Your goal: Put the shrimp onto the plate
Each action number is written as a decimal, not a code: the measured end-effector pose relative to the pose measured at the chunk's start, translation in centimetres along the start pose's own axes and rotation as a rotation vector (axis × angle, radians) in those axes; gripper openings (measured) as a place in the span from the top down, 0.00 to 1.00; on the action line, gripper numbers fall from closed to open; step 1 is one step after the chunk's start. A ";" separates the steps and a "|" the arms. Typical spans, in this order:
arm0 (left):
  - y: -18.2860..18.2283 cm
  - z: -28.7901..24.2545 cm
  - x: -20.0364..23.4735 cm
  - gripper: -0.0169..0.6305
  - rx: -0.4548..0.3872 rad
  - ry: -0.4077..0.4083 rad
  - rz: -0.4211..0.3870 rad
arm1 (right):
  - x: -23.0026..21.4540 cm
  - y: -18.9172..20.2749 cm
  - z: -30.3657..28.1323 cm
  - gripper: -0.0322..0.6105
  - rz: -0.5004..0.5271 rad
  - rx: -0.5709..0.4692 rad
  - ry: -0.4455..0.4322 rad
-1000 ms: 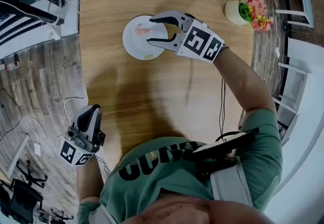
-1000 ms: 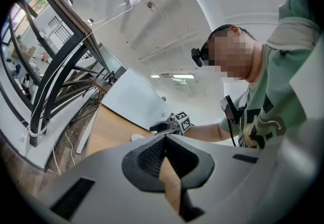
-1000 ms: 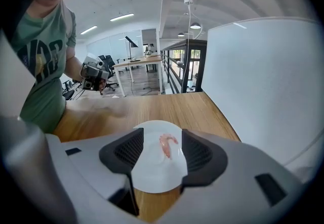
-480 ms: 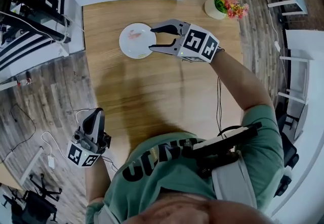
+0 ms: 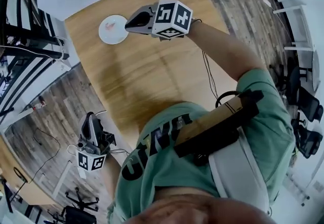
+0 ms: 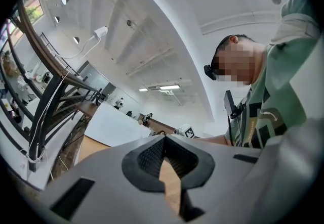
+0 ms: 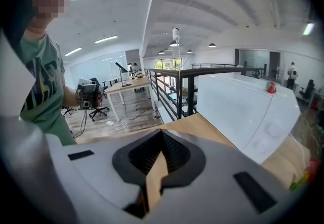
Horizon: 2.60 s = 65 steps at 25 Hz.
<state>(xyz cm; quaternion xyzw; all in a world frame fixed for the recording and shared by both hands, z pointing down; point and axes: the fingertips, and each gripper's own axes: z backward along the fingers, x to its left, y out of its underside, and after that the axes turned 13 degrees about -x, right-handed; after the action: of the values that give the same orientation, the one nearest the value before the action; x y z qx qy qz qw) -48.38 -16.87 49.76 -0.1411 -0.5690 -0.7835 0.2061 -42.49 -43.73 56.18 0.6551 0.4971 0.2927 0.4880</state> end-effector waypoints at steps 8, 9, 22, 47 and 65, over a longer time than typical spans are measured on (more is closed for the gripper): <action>-3.6 6.0 -4.2 0.97 -0.043 -0.036 -0.046 | 6.6 -2.3 0.1 0.94 -0.048 -0.058 -0.014; -4.2 7.0 -4.5 0.97 -0.051 -0.046 -0.052 | 7.4 -2.5 -0.3 0.94 -0.057 -0.066 -0.019; -14.7 20.9 -1.8 0.97 -0.119 -0.059 -0.138 | 18.5 -9.0 -8.7 0.94 -0.040 -0.121 -0.035; -9.4 9.0 -27.5 0.97 -0.103 0.119 -0.116 | 26.7 -5.0 24.1 0.94 -0.155 -0.476 0.124; -9.5 12.4 -30.3 0.97 -0.034 0.311 -0.074 | 36.6 -4.3 23.6 0.94 -0.230 -0.526 0.216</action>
<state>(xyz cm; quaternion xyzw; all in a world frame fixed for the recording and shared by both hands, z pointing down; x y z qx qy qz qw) -26.62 2.42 31.89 -0.0007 -0.5216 -0.8125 0.2602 -11.28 -17.51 40.10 0.4107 0.5242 0.4220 0.6152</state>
